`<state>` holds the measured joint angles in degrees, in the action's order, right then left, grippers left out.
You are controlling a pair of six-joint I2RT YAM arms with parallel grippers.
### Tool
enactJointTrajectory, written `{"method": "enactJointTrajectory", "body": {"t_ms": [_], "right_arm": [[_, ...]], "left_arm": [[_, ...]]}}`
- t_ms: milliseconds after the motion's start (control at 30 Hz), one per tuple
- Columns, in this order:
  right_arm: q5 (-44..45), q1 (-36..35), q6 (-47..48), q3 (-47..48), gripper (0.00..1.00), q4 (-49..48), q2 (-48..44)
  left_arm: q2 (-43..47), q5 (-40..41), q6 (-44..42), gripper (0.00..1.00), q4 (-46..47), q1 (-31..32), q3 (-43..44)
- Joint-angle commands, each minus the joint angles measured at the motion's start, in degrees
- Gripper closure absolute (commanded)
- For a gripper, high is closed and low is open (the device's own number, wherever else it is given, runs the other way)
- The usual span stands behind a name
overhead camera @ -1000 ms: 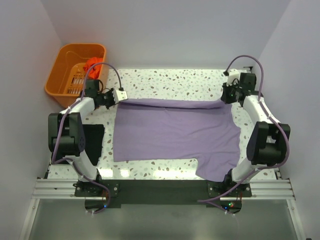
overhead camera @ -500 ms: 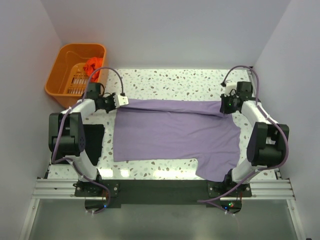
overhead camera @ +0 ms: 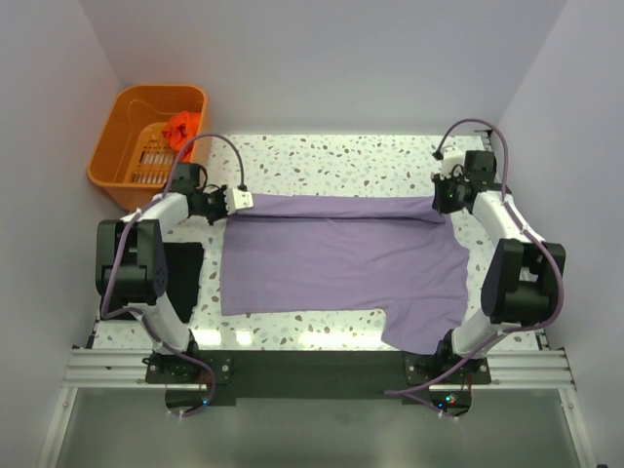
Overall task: Fold and stack the t-shirts
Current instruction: Fold the tshirt
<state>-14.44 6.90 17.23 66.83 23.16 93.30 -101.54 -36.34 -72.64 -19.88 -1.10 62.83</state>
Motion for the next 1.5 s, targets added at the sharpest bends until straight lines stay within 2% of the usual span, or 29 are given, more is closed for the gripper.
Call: {"method": "enactJointTrajectory", "body": {"t_ms": [0, 300, 367, 700, 767, 800, 867, 933, 1067, 1200, 1267, 1333, 1467], "right_arm": [[0.99, 0.31, 2.01, 2.69, 1.00, -0.66, -1.37], [2.13, 0.31, 3.77, 0.32, 1.00, -1.79, -1.63], [2.22, 0.31, 3.86, 0.67, 1.00, -1.89, -1.28], [-0.24, 0.40, 8.43, -1.70, 1.00, 0.65, -1.19], [-1.47, 0.40, 9.56, -2.40, 1.00, 1.45, -1.27], [-1.73, 0.31, 9.92, -2.49, 1.00, 2.84, -1.10], [-1.56, 0.14, 10.88, -2.67, 0.99, 3.73, -0.84], [-0.95, 0.22, 11.77, -2.67, 0.93, 5.31, -0.22], [-0.33, 0.22, 15.27, -2.49, 0.80, 8.74, 0.13], [-0.85, 0.31, 19.41, 0.13, 0.65, 17.06, 1.09], [-0.51, 0.31, 19.77, 1.63, 0.62, 19.72, 2.15], [-0.07, 0.66, 19.24, 4.08, 0.61, 22.63, 2.85], [-0.85, 3.90, 13.37, 9.27, 0.60, 23.69, 4.17]], "left_arm": [[1.87, -0.58, -0.22, 1.00, -2.00, 0.22, 0.46], [2.66, -0.23, -0.05, 1.00, -4.90, 0.58, -1.04], [2.92, 0.04, 0.31, 1.00, -4.99, 2.24, -1.48], [1.69, 2.50, 1.19, 1.00, -4.82, 2.42, -1.74], [2.13, 2.41, 1.45, 0.90, -4.99, 2.42, -1.31], [2.48, 1.80, 1.62, 0.78, -5.78, 2.42, -0.96], [2.66, 1.01, 1.80, 0.71, -7.36, 2.42, 0.62], [2.92, -0.92, 2.15, 0.62, -10.17, 2.42, 1.85], [3.98, -4.52, 4.96, 0.57, -12.20, 3.21, 4.14], [3.89, -6.64, 14.86, 0.54, -8.79, 8.29, 7.48], [3.10, -6.03, 19.97, 0.49, -5.80, 11.11, 9.75], [0.66, -5.24, 29.63, 0.46, -0.35, 15.58, 11.95], [-7.16, -3.31, 46.24, 0.42, 6.42, 22.97, 23.00]]}}
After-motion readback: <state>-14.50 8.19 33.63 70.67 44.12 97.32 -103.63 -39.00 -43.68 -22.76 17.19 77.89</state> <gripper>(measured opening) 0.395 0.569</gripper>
